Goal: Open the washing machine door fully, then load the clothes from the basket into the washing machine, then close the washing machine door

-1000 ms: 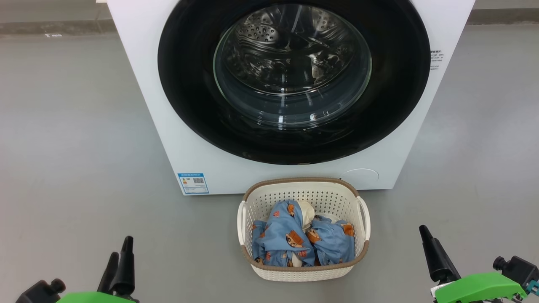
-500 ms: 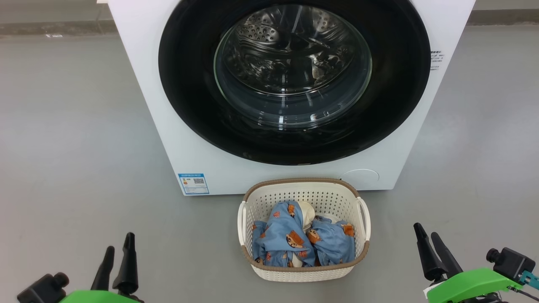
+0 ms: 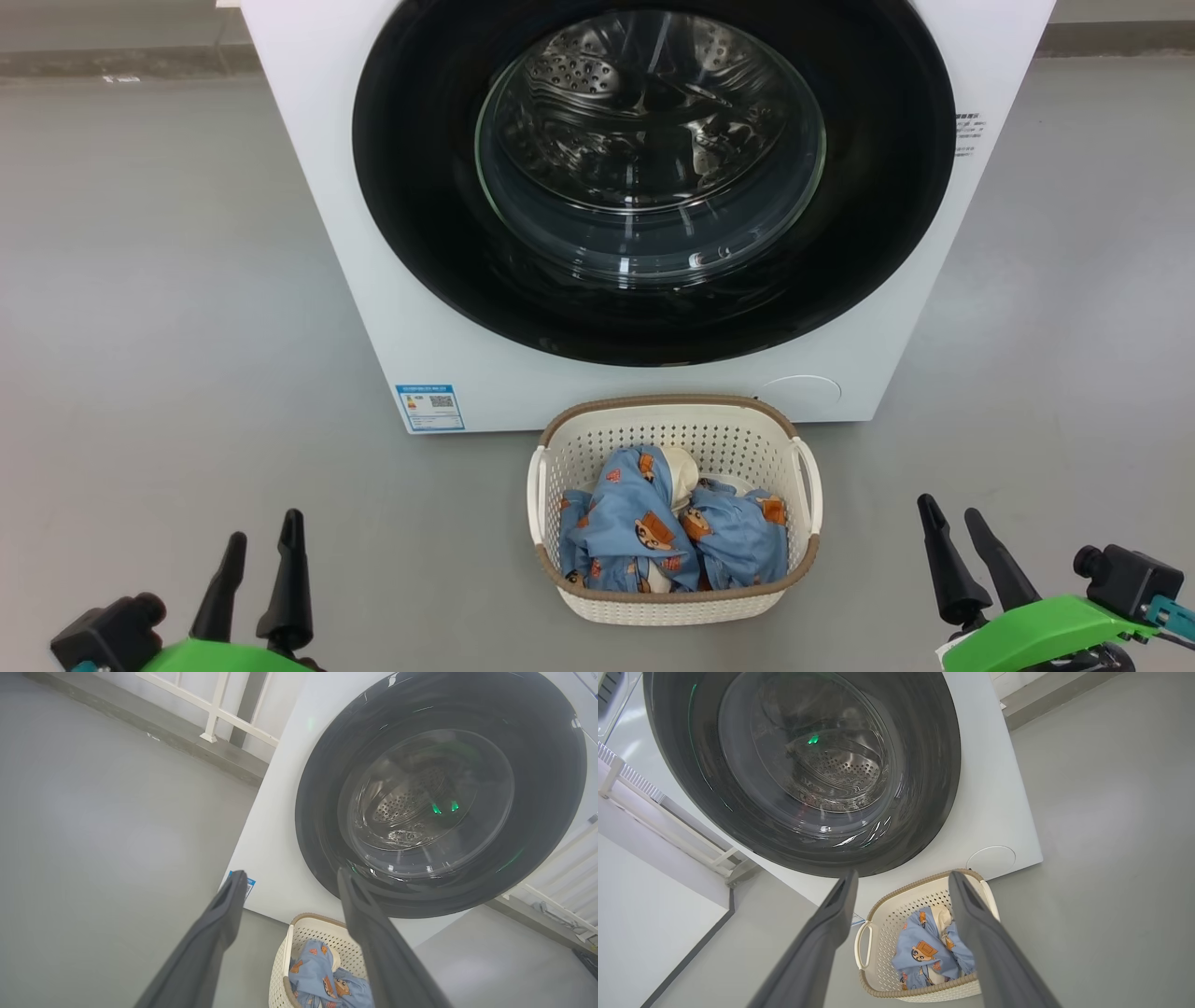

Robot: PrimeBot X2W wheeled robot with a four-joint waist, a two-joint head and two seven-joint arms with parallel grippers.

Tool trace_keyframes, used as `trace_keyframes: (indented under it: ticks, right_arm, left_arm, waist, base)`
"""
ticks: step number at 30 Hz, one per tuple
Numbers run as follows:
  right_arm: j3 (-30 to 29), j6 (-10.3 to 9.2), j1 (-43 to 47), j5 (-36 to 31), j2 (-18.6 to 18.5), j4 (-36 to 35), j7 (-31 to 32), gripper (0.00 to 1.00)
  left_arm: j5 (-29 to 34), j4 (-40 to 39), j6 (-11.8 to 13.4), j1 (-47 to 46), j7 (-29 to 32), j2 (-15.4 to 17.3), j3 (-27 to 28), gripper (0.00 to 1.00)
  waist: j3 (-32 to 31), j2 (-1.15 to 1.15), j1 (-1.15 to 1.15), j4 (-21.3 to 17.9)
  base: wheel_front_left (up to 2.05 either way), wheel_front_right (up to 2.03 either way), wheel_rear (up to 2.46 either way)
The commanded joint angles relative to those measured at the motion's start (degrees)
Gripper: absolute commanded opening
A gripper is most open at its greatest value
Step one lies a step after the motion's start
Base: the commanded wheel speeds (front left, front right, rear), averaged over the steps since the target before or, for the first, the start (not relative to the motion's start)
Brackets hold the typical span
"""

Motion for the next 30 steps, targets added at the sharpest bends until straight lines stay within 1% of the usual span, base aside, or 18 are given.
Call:
trace_keyframes:
  ticks: [1,22,30]
  right_arm:
    - [0.71,0.07,-2.28,-1.96,-0.96,-1.39,-0.83,1.0]
    - [0.47,0.09,-1.72,-14.93,-1.74,-1.74,-4.35,1.0]
    - [0.4,0.09,-1.46,-19.71,-2.07,-1.64,-5.69,1.0]
  left_arm:
    - [2.06,-1.9,-0.11,-0.99,-0.83,1.35,1.25,1.0]
    - [15.26,-2.1,-0.14,-0.93,-4.38,2.67,0.48,1.0]
    - [19.02,-1.27,-0.16,-0.88,-5.73,2.86,0.32,1.0]
  waist:
    - [0.03,0.0,0.0,-0.02]
    - [0.15,0.0,0.0,-0.51]
    - [0.11,0.0,0.0,-0.54]
  base:
    - [0.0,0.0,0.0]
    - [0.0,0.0,0.0]
    - [0.0,0.0,0.0]
